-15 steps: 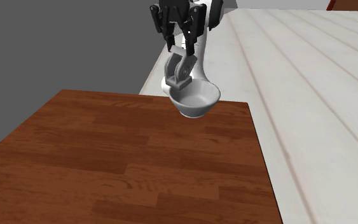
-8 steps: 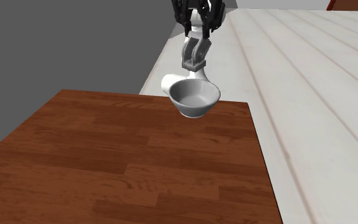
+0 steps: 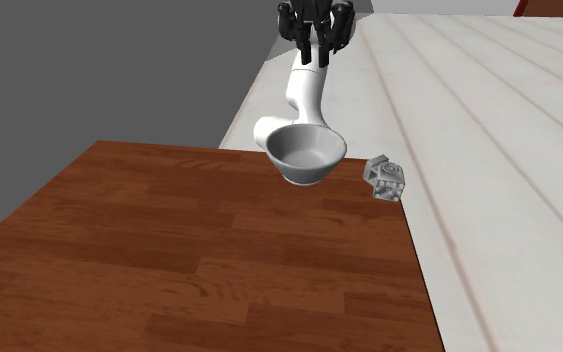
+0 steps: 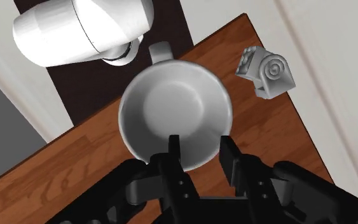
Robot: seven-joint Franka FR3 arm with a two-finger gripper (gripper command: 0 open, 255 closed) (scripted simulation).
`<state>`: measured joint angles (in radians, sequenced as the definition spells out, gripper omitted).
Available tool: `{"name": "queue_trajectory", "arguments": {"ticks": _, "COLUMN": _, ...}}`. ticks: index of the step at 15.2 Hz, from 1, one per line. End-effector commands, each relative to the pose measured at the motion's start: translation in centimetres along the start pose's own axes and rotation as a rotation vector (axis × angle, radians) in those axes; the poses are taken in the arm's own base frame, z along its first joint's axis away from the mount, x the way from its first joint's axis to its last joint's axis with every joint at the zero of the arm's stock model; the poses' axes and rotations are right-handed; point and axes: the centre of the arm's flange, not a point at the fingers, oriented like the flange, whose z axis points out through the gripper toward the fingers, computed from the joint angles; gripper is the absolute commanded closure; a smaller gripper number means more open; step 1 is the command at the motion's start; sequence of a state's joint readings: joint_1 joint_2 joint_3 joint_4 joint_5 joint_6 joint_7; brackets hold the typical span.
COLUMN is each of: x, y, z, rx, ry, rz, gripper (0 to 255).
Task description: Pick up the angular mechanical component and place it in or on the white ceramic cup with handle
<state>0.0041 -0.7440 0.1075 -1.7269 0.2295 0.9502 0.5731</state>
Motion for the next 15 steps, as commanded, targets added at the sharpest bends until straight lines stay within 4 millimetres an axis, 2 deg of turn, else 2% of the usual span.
{"name": "queue_trajectory", "arguments": {"ticks": 1, "x": 0.0, "y": -1.0, "z": 1.0, "rx": -0.005, "ry": 0.001, "rz": -0.021, "gripper": 0}}
{"name": "queue_trajectory", "arguments": {"ticks": 8, "x": -0.2, "y": -7.5, "z": 8.0, "rx": -0.039, "ry": 0.006, "rz": -0.165, "gripper": 0}}
{"name": "queue_trajectory", "arguments": {"ticks": 15, "x": -1.4, "y": -13.7, "z": 15.2, "rx": -0.073, "ry": 0.010, "rz": -0.309, "gripper": 0}}
